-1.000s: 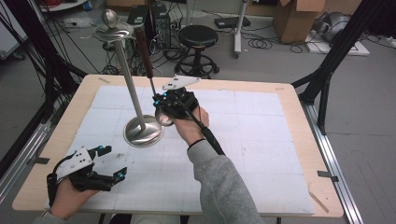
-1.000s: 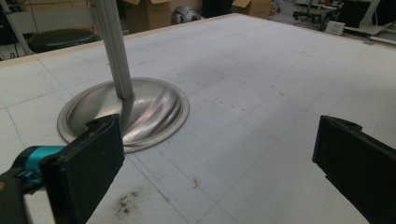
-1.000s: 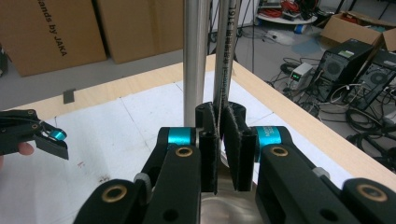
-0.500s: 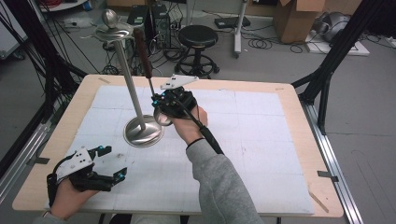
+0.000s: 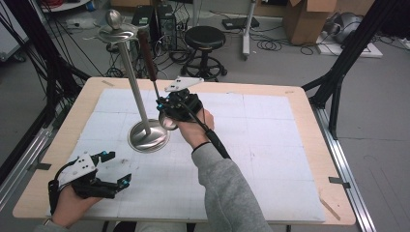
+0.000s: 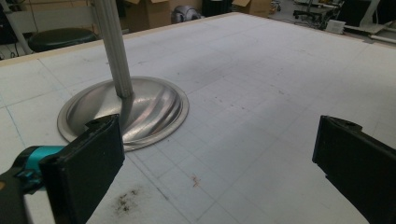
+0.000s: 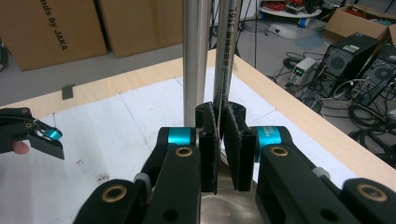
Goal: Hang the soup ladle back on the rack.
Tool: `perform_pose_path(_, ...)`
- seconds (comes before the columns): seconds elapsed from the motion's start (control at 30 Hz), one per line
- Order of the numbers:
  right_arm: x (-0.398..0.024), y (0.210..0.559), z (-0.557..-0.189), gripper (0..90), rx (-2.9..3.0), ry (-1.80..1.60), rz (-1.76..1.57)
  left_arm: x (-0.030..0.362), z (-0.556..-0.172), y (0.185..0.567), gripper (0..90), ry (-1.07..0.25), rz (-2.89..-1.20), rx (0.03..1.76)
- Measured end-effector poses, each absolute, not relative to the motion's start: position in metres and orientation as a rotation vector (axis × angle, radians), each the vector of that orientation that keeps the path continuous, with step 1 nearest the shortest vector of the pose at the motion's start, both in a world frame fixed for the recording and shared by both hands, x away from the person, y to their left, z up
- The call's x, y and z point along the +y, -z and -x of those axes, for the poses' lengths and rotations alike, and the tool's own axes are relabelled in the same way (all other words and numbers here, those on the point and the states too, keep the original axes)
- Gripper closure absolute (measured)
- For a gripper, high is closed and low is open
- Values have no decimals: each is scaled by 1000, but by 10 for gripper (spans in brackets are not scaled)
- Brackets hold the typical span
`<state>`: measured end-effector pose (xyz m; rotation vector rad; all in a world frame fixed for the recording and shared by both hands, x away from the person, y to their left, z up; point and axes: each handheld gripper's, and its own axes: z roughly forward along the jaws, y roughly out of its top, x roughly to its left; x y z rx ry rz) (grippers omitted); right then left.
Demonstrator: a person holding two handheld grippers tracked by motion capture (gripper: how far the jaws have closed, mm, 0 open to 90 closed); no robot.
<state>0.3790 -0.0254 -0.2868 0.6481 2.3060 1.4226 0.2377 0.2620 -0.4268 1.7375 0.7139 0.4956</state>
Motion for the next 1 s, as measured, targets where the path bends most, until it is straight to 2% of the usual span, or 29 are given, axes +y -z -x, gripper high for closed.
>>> perform_pose_path(1.0, -19, 284, -384, 844, 2320, -1406, -654, 263, -237, 427, 27, -500, -1741, 721)
